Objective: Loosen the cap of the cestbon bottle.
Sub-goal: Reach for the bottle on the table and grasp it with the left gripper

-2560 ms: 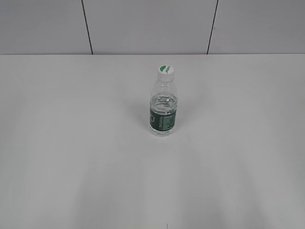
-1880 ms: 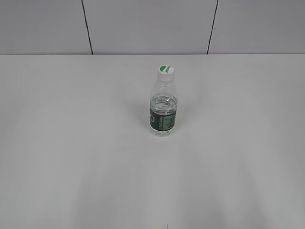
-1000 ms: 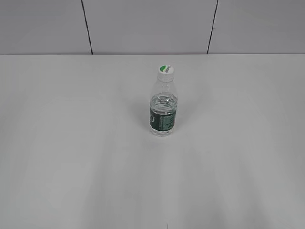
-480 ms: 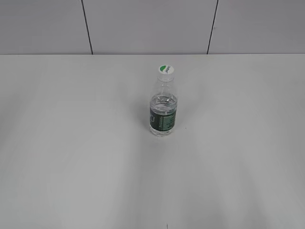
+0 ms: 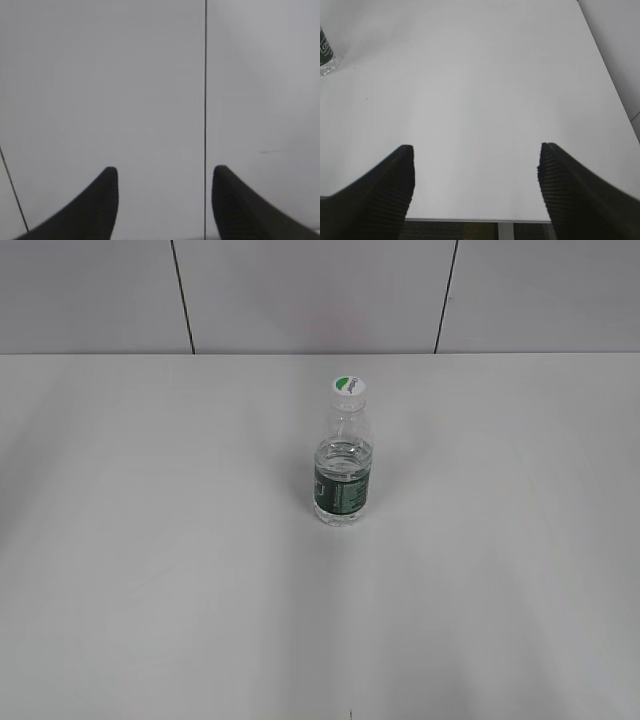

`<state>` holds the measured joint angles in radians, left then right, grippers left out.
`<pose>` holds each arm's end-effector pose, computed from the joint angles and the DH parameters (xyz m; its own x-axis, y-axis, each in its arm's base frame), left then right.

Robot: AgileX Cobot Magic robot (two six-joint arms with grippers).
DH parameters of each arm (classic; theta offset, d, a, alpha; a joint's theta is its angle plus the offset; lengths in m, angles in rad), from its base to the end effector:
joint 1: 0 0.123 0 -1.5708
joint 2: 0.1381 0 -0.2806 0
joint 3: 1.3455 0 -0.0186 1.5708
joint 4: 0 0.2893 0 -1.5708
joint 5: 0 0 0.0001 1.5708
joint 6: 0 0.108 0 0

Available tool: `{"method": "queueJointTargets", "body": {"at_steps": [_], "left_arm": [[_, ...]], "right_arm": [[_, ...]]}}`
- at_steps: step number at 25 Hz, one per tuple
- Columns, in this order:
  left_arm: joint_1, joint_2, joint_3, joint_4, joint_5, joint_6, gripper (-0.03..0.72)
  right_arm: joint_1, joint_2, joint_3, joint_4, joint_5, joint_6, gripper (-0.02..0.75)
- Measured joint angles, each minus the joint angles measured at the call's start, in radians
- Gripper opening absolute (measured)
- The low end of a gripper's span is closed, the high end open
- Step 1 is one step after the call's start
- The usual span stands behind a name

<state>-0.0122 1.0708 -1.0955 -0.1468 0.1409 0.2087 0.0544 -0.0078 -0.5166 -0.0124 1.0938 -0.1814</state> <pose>0.2940 -0.0058 0.4331 -0.0254 0.0636 -0.9977 0.0344 0.9974 0.0627 0.0436 0.0012 0.2906 -0.4466 -0.2106 -0.8696 -0.1300 0.9769 -0.1698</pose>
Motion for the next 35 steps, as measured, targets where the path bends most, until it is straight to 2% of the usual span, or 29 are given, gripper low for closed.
{"method": "queueJointTargets", "body": {"at_steps": [13, 17, 27, 30, 35], "left_arm": [[0.0, 0.455, 0.0, 0.079, -0.451, 0.0, 0.383], [0.0, 0.59, 0.009, 0.095, -0.578, -0.007, 0.356], [0.001, 0.811, 0.157, 0.326, -0.983, -0.222, 0.33], [0.001, 0.843, 0.22, 0.376, -1.12, -0.24, 0.33], [0.001, 0.901, 0.31, 0.396, -1.261, -0.245, 0.33]], "right_arm": [[0.0, 0.0, 0.0, 0.0, 0.0, 0.0, 0.585], [0.0, 0.0, 0.0, 0.0, 0.0, 0.0, 0.585], [0.0, 0.0, 0.0, 0.0, 0.0, 0.0, 0.585], [0.0, 0.0, 0.0, 0.0, 0.0, 0.0, 0.585], [0.0, 0.0, 0.0, 0.0, 0.0, 0.0, 0.585]]}}
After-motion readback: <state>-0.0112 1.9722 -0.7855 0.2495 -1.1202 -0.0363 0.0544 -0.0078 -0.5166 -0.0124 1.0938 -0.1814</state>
